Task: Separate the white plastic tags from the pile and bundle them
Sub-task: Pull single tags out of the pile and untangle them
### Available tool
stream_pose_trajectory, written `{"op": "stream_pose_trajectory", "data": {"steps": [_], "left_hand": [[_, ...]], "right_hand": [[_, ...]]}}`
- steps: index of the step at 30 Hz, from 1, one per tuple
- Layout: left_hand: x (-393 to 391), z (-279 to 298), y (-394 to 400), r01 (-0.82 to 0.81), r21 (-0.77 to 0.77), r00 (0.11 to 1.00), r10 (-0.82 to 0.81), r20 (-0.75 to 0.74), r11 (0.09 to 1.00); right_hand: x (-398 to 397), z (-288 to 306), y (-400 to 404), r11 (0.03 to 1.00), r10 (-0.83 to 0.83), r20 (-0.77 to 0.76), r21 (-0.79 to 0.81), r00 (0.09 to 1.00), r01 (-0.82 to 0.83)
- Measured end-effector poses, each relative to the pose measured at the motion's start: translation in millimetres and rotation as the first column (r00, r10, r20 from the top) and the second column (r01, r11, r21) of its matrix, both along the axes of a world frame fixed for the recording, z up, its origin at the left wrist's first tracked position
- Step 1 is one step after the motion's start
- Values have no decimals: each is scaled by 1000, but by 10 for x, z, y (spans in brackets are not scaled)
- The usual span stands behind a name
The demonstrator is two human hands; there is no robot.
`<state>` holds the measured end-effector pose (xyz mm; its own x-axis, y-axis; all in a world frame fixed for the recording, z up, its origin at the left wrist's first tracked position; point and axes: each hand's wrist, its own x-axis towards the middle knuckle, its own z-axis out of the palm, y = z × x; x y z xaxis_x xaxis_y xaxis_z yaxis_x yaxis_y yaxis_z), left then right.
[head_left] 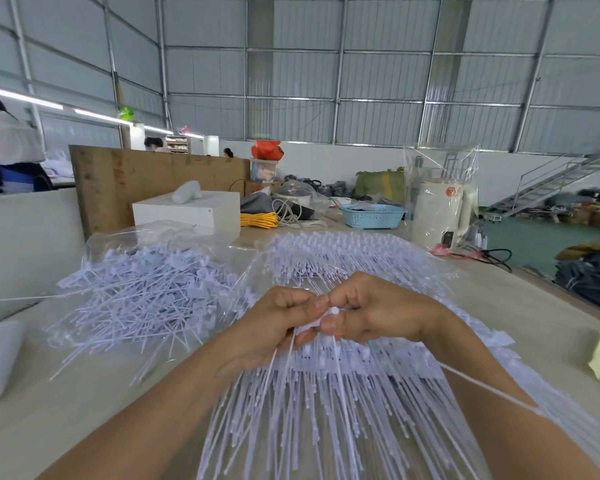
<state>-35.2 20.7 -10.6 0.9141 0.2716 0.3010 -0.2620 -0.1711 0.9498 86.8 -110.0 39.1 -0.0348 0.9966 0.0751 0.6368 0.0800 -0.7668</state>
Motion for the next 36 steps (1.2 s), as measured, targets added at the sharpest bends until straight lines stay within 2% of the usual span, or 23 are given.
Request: {"op": "stream_pose_trajectory", "data": {"steps": [5,8,10,12,14,16,17,18,19,20,22,24,26,29,30,33,34,36], "left_hand": [[-30,10,1,183,-27,983,-182,31,983],[-81,74,-32,294,-82,953,-286,100,952],[-76,132,-41,269,-184,957,-241,160,946],[-57,179,16,186,-345,972,-122,199,920],[-41,188,146,143,-547,969,-6,245,825],[-67,194,288,177,-733,955,66,290,656],[-78,195,350,193,-791,953,82,293,580],[-78,180,403,172,-817,959,96,267,550],[-75,161,427,93,-810,971,127,202,579],[-57,134,423,-21,-762,979,168,116,647],[14,52,366,-191,-589,976,213,-31,786],[87,0,268,-223,-488,975,204,-92,844],[110,21,176,-149,-504,989,125,-80,851],[86,59,160,43,-596,997,-73,-27,802],[70,58,174,79,-609,995,-99,1,789],[27,60,225,23,-604,999,-35,-7,796],[23,61,230,-19,-569,999,-1,-35,822],[19,57,208,-114,-416,992,81,-97,902]], "right_hand": [[-4,30,-25,995,46,-51,-84,998,-50],[-9,49,-69,991,122,-85,-52,989,-126],[-22,61,-85,999,32,-57,39,998,-30],[-11,90,-95,975,-125,-21,181,992,127],[-5,171,-148,934,-236,-8,273,972,229],[-11,280,-239,897,-283,-11,350,959,269],[-16,340,-287,875,-295,-13,398,955,276],[-12,398,-331,853,-294,-21,447,956,271],[-7,459,-369,833,-270,-40,491,962,254],[-9,512,-396,823,-236,-60,519,970,232],[-35,589,-391,837,-220,-39,506,975,209],[-117,597,-264,883,-260,167,441,951,163],[-246,510,-55,909,-260,348,404,901,106],[-368,249,252,883,-335,345,441,877,163],[-359,157,327,866,-394,364,455,844,208],[-264,-53,459,828,-546,558,474,625,300],[-237,-89,475,822,-555,550,476,623,313],[-161,-125,458,848,-505,468,424,726,317]]}}
